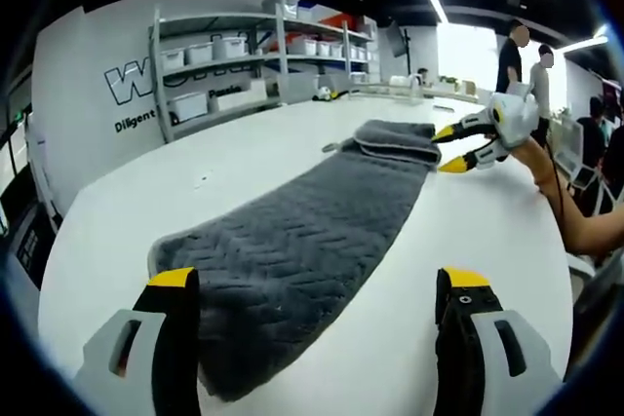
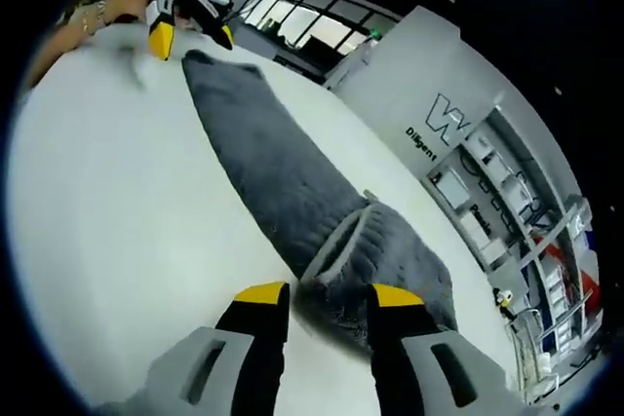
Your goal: Open the folded towel by lifting each exposed corner and separating the folded layers until the towel lies flat within the target outline without major curled edges
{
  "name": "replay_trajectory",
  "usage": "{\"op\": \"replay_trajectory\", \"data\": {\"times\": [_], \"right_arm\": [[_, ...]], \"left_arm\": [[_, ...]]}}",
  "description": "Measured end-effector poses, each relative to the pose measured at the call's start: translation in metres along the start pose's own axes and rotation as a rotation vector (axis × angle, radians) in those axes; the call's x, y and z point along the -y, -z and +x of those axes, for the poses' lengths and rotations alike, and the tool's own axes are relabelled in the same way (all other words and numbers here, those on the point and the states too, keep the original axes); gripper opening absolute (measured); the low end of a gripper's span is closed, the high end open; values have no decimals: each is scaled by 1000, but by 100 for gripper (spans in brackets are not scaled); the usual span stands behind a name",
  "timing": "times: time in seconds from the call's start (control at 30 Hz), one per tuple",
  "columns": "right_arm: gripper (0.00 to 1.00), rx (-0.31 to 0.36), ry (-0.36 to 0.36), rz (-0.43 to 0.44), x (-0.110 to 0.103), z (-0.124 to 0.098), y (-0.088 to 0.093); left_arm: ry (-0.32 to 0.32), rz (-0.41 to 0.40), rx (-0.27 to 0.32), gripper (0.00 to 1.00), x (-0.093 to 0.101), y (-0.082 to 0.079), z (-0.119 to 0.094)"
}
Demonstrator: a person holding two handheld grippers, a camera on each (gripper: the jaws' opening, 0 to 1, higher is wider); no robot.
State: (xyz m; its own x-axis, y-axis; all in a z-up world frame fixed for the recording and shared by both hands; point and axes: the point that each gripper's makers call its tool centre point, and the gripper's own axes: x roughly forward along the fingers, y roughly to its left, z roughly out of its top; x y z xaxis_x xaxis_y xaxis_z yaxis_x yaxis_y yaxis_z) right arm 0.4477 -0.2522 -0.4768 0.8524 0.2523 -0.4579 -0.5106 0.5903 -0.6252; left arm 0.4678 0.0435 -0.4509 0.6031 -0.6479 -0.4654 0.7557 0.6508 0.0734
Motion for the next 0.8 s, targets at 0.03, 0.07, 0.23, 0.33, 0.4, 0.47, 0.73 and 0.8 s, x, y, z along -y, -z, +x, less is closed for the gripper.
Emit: {"op": "replay_trajectory", "data": {"times": [0.03,0.07,0.23,0.33,0.4,0.47,0.73,0.8], "right_arm": [[23,-1,4,-7,1,0,0],[20,0,8,-18,1,1,-1],[3,-28,6,-45,3,7,6],[1,-9,13,-22,5,3,4],[1,15,38,-19,11,-1,-1],[1,42,56,14,19,-3,-5],[0,96,183,173,75,-20,-6],[0,97,215,211,90,-25,-3]], "left_arm": [[1,-1,3,99,2,0,0],[2,-1,6,99,3,0,0],[8,-1,6,99,5,0,0],[9,-2,7,99,6,0,0],[11,-1,9,99,7,0,-1],[13,-2,8,98,8,0,-1],[13,-6,6,98,8,1,-2],[16,-5,5,98,9,1,-1]]}}
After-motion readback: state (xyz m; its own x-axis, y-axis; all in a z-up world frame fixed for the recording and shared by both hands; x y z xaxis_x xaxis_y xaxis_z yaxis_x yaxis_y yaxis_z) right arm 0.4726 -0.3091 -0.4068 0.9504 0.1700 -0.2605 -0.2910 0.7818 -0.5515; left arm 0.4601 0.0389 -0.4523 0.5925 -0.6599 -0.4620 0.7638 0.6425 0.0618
